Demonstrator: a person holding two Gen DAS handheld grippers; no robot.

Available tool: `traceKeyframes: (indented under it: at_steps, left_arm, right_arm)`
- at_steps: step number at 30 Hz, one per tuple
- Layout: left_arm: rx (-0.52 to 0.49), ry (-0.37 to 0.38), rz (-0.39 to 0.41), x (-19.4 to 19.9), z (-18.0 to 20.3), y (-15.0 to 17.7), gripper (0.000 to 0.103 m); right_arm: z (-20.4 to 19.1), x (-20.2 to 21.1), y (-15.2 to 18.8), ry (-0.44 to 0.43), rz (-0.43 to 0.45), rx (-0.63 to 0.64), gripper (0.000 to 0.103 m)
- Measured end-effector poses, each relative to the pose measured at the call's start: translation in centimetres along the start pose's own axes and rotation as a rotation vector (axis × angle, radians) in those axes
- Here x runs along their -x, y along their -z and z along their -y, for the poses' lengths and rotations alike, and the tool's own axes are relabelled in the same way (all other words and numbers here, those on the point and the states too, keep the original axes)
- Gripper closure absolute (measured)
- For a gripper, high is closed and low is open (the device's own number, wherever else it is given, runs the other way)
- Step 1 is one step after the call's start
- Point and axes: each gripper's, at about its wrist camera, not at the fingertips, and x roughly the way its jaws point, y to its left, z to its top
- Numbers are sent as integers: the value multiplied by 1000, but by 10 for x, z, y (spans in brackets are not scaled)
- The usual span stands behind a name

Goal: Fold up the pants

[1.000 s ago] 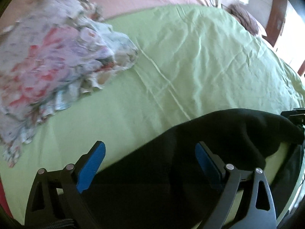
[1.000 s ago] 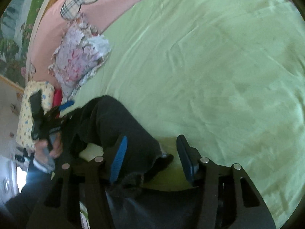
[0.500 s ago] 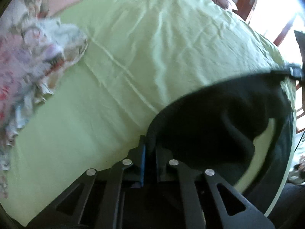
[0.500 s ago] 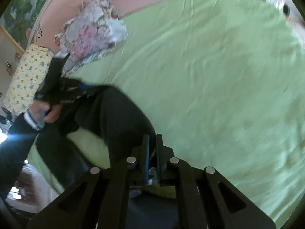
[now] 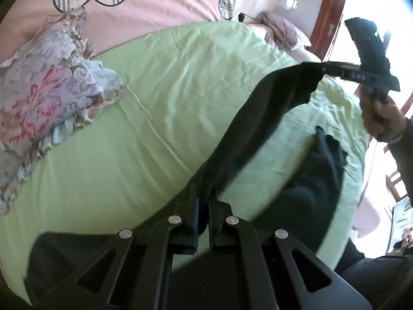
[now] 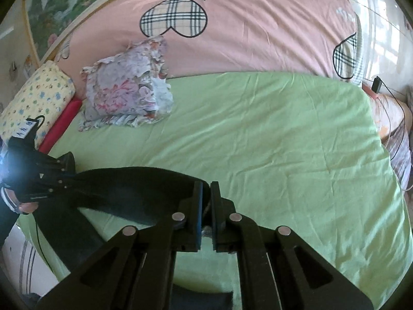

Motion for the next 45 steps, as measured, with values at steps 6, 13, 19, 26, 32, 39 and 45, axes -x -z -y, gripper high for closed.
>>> traceKeyframes:
  at_steps: [6, 13, 19, 26, 32, 39, 45]
  left_arm:
    - [45, 47, 6, 9, 35, 28, 100]
    - [82, 72, 25, 17, 57, 59, 100]
    - [96, 84, 39, 21, 70, 83, 99]
    - [69, 63, 35, 14, 81, 98, 99]
    - [41, 90, 37, 16, 90, 106, 99]
    - [16, 88, -16, -10, 101, 117, 97]
    - [40, 139, -15, -15, 105, 129, 52]
  right_arm:
    - [7, 14, 47, -50, -13, -4, 97]
    - [14, 48, 92, -142, 26, 20, 97]
    - [-4, 56, 117, -117, -38, 126, 97]
    - [-8, 56, 140, -65, -101, 197, 97]
    - [-7, 59, 152, -51, -137, 209, 97]
    - [-6, 43, 164, -4, -202, 231, 97]
    - [-7, 35, 168, 17, -238, 212, 80]
